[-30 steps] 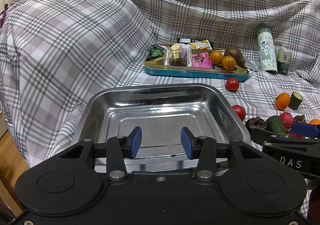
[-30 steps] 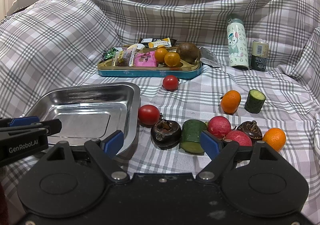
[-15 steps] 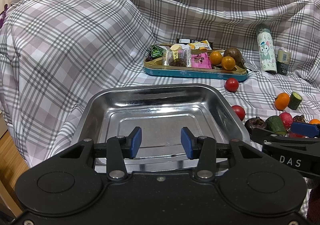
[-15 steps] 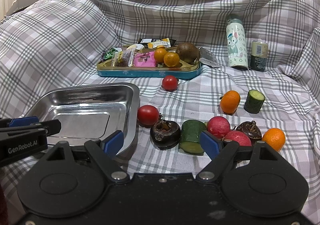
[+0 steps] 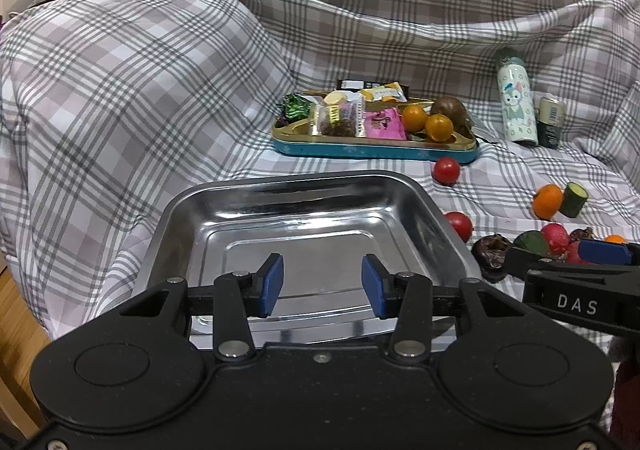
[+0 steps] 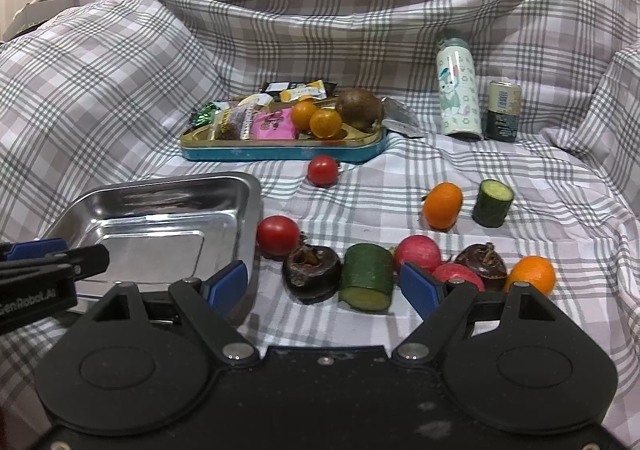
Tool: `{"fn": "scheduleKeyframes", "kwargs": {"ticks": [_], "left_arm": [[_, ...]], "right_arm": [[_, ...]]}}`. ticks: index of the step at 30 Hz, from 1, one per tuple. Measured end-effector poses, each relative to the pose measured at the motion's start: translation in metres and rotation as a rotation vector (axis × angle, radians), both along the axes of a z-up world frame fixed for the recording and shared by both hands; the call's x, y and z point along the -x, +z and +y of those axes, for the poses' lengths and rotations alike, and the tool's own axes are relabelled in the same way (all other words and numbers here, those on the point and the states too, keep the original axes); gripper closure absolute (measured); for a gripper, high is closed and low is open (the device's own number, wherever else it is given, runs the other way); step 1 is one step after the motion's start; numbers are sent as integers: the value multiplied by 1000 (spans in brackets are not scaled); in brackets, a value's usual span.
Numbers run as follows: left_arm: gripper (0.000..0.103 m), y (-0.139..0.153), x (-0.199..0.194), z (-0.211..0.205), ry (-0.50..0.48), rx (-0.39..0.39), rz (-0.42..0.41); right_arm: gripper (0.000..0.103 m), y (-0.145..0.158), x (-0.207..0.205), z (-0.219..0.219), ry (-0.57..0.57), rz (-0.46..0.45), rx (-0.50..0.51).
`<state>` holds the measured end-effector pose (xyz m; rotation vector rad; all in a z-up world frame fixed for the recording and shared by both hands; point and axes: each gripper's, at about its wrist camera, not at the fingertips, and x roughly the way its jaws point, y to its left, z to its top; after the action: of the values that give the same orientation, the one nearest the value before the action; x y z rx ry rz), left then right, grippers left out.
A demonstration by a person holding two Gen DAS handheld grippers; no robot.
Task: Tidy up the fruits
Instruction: 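Move the right tool toward the orange while the left tool approaches the cucumber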
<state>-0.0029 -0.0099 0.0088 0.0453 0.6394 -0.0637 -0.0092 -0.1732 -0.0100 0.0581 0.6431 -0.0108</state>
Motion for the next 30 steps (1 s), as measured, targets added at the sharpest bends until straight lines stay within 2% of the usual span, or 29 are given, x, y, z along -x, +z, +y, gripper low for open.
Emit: {"fn": "scheduleKeyframes", "kwargs": {"ticks": [3,6,10,13,16,22,26,30], "left_arm": [[51,3,-1,-4,-13,9,7],[51,9,-5,-10,-41,63,23],[51,18,-6,-27,-96,83,-10],[51,20,-8,-45,-159,88,-21],[51,17,-12,-61,-219,99,-13],[51,4,-11,-85,-323,59,-16],[51,-7,-9,-88,-338,83,-24],[51,-15,-10,-94,-357,56,-9]], "right_arm": [[17,3,0,-9,-30,8,-9],[17,11,-3,-21,-72,9,-20],[17,26,-6,-46,-133,-1,-45],[17,31,-4,-65,-172,-9,-22],[17,31,-3,-84,-223,-12,14],[18,27,-1,-121,-311,-10,-27],[20,15,-2,-128,-340,20,-7],[24,10,-2,-126,-316,29,22]]}}
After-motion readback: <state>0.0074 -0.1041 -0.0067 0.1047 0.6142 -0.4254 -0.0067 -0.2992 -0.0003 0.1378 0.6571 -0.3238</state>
